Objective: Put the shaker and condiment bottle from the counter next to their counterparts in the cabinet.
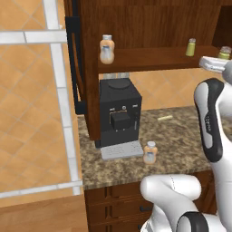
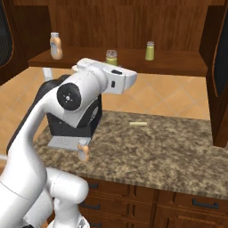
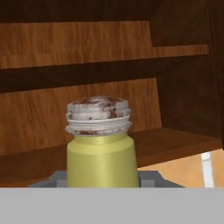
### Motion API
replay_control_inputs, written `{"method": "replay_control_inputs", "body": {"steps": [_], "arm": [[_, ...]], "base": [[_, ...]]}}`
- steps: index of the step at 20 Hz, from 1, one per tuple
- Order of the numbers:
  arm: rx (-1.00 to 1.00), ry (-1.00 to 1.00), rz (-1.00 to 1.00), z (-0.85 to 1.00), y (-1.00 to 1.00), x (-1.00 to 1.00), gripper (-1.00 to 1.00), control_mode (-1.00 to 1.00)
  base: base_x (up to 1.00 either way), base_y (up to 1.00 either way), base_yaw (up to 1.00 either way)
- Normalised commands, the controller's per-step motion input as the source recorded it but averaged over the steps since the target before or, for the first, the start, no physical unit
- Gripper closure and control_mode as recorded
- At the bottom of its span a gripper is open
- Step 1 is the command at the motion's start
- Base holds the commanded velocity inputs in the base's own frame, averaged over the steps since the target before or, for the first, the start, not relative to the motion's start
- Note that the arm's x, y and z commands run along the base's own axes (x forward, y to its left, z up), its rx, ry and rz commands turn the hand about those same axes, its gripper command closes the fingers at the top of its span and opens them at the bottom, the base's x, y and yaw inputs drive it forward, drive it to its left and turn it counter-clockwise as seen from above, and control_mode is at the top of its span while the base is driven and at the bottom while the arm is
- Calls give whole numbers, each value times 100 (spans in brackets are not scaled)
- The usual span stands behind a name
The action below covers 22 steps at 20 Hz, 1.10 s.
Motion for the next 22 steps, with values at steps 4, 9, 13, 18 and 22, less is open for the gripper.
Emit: {"method": "replay_control_inputs", "body": {"steps": [4,9,13,18,22], "arm": [[0,20,-6,18,-2,0,100,-100],[0,12,-5,0,0,0,100,-100],[0,1,0,0,-13,0,100,-100],[-1,0,-4,0,-7,0,100,-100],[-4,0,-16,0,0,6,100,-100]], "base": [[0,0,0],[0,0,0],[0,0,0],[0,0,0],[0,0,0]]}}
